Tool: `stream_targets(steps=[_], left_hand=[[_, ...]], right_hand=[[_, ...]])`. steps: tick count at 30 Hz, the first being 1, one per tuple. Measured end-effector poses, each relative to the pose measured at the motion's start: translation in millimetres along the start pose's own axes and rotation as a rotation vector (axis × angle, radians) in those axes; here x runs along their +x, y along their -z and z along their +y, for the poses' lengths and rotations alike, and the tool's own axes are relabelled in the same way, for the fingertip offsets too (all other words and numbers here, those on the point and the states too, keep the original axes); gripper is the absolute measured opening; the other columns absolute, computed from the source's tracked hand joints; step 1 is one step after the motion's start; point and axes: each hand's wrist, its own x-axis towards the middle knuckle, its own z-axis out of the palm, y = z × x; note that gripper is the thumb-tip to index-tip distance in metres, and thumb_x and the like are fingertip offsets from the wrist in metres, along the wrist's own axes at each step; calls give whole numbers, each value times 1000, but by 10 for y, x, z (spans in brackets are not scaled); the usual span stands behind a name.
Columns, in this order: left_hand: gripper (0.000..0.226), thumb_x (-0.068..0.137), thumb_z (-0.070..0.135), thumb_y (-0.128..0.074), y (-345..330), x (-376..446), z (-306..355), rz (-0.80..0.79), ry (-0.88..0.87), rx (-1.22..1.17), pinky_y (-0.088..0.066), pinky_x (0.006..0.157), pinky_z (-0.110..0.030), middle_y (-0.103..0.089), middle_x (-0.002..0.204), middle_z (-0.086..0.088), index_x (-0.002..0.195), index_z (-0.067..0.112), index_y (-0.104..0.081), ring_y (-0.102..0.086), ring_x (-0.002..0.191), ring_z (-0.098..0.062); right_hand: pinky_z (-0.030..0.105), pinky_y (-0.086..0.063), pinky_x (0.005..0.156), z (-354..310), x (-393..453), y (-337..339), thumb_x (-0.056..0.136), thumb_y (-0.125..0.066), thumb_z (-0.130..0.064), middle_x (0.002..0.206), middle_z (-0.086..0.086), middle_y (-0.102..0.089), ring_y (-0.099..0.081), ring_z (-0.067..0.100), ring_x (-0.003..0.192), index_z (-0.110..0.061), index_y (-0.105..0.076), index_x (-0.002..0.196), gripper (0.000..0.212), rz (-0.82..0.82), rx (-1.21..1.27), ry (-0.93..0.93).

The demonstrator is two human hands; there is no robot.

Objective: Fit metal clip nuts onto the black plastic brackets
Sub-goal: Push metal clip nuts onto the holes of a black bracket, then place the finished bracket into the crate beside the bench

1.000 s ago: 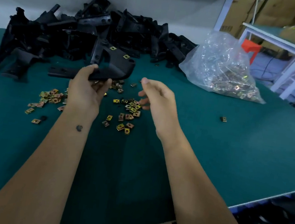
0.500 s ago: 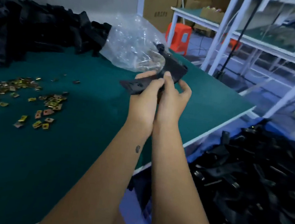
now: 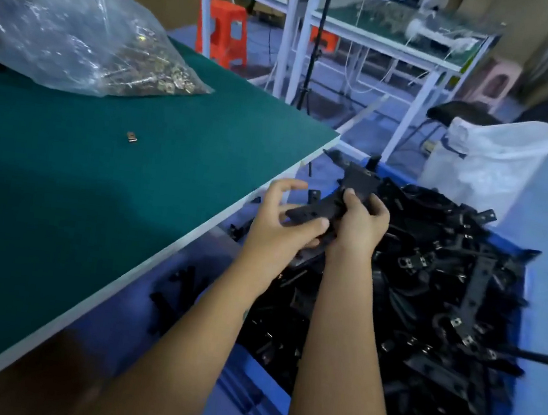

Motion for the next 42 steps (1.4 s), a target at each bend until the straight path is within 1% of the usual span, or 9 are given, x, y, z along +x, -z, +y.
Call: stream_targets(steps=[4,7,10,12,14,21,30,35,42], left_hand=[[21,87,23,-73,96,-23,-281,-192,199,380,-53,97,-39,-65,115,10,92,42,-66,-63,103,-5],[18,91,34,-66,103,-52,-330,-350,340,473,-48,89,-26,-58,123,12,103,46,-60,-60,108,-5],[22,95,38,-60,126,-40,-300,-423,377,537,-46,83,-22,-60,125,11,116,41,-57,-59,107,-4],[18,97,35,-57,157,-30,-211,-393,356,523,-49,90,-27,-64,119,11,115,39,-59,-62,105,-6],[14,100,27,-53,204,2,-71,-328,309,448,-52,93,-30,-68,112,10,105,37,-62,-66,101,-7],[26,103,10,-44,702,52,812,-62,1,33,-47,49,-18,-69,72,4,92,20,-65,-62,59,-9],[31,99,10,-42,2310,-390,1164,716,-195,58,-36,44,-16,-61,56,11,81,25,-62,-49,49,-4],[36,100,17,-48,3115,-902,1246,997,-239,169,-46,63,-24,-64,75,9,73,32,-67,-59,69,-6],[29,101,14,-46,3997,-1457,1185,1242,-144,404,-45,67,-23,-62,84,8,82,29,-63,-54,66,4]], right_hand=[[16,-42,62,174,183,249,92,-67,-11,91,-6,-57,-53,3,72,-20,-51,121,35,125,-240,71],[18,-37,55,237,238,325,94,-63,-13,100,-6,-59,-53,3,72,-23,-50,130,40,185,-423,118],[36,-50,77,257,219,344,92,-59,-7,123,5,-56,-57,21,103,-20,-50,136,46,292,-678,150],[44,-41,100,262,180,296,89,-60,-9,137,11,-45,-42,31,123,-17,-49,136,49,401,-811,185],[44,-33,104,216,103,169,88,-59,-12,139,12,-41,-38,33,125,-16,-49,135,48,403,-777,237],[34,-28,99,21,-507,-782,89,-57,-15,126,7,-50,-40,25,119,-17,-61,121,32,37,-521,508],[28,-33,98,419,-1986,-2124,87,-60,-10,117,4,-51,-43,21,111,-13,-68,107,22,-608,-441,712],[38,-37,103,837,-2668,-2662,91,-59,-21,112,-7,-45,-38,14,111,-22,-65,105,15,-1026,-600,776],[40,-39,100,1248,-2964,-3149,94,-51,-23,120,0,-52,-44,24,115,-25,-65,113,23,-1190,-912,763]])
